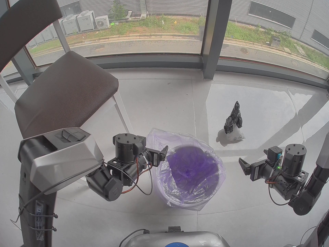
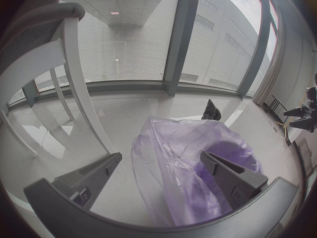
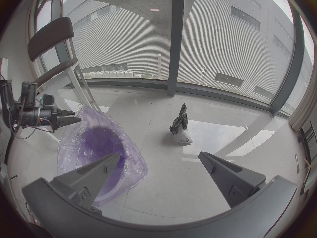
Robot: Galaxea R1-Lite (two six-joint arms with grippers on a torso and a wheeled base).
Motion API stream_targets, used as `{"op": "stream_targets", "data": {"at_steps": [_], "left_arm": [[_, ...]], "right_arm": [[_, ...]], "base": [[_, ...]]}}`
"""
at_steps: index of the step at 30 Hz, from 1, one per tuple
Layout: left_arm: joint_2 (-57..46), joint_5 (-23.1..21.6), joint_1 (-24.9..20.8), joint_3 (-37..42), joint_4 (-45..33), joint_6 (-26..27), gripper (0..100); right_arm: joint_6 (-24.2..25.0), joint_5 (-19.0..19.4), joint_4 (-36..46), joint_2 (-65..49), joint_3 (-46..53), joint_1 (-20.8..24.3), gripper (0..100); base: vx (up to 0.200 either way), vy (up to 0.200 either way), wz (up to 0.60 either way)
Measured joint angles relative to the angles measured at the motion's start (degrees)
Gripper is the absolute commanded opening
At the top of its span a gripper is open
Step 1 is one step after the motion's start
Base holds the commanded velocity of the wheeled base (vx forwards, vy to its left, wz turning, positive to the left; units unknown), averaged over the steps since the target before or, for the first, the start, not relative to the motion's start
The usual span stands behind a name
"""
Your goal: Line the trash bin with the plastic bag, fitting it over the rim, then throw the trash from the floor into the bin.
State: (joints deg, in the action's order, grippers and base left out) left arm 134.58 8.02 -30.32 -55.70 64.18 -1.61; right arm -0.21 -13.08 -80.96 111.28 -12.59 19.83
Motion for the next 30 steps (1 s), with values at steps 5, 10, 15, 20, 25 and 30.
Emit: {"op": "stream_targets", "data": {"at_steps": [5,10,15,20,25,30], "left_arm": [[3.67,1.06,0.91,-6.51,-2.08,0.16,100],[5.63,1.57,1.94,-8.91,-1.76,-0.62,100],[5.38,2.12,2.35,-6.21,1.06,-3.18,100],[3.84,2.27,2.04,-1.57,4.66,-4.07,100],[2.24,2.27,2.46,1.97,6.07,-4.22,100],[1.05,2.12,3.39,4.29,6.46,-4.29,100]], "right_arm": [[0.00,0.20,-4.82,4.60,0.26,2.10,100],[0.18,0.72,-7.97,9.58,1.46,3.49,100],[1.93,1.62,-8.05,12.98,1.44,3.97,100],[6.22,2.02,-8.02,15.04,-1.68,4.36,100],[8.17,2.13,-7.91,16.40,-8.92,5.11,100],[8.28,2.17,-2.55,17.83,-18.22,5.81,100]], "base": [[0.000,0.000,0.00],[0.000,0.000,0.00],[0.000,0.000,0.00],[0.000,0.000,0.00],[0.000,0.000,0.00],[0.000,0.000,0.00]]}}
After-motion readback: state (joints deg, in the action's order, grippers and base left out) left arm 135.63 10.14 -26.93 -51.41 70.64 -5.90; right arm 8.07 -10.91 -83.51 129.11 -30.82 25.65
